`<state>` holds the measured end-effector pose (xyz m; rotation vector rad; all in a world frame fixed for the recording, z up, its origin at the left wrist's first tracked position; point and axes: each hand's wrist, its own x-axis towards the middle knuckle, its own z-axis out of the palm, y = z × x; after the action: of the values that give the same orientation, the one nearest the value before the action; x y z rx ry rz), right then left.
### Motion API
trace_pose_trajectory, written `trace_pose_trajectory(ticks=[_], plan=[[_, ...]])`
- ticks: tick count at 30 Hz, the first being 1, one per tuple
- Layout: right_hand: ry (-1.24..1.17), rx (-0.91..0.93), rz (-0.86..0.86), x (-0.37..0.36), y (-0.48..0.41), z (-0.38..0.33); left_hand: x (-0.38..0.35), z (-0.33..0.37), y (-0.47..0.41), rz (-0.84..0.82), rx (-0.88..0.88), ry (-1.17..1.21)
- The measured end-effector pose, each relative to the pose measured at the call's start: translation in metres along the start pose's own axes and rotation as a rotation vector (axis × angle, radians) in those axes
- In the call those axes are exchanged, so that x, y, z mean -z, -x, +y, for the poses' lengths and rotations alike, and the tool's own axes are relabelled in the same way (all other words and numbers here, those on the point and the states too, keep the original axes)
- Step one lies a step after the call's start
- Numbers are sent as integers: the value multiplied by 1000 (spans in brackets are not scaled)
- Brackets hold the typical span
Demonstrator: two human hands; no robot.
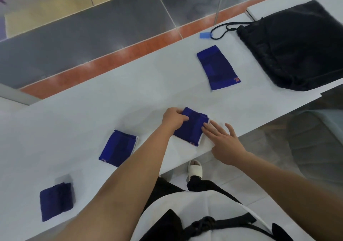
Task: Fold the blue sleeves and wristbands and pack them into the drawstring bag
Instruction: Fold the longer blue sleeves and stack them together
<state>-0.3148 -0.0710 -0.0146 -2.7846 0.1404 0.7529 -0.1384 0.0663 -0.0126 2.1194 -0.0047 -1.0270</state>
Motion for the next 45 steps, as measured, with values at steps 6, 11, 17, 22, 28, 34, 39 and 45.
trace_pose_trajectory(ticks=[6,11,17,22,28,34,39,45], plan=[[-762,-208,371,18,7,-20,30,7,41,-151,-130,124],[-1398,-215,137,57,0,-58,74,-11,101,-165,-200,138],[-1402,20,-115,77,-15,-113,135,-65,145,-135,-112,376],[-1291,-252,-152,47,-36,-179,162,-137,145,-23,28,321],[-1385,-339,-68,33,-64,-229,201,-167,129,122,-11,227],[-1361,-463,37,29,-101,-254,235,-173,94,181,-23,131],[-1199,-543,94,19,-123,-264,235,-179,79,207,-20,-38],[-837,-476,246,2,-117,-274,227,-188,74,210,-145,-130]])
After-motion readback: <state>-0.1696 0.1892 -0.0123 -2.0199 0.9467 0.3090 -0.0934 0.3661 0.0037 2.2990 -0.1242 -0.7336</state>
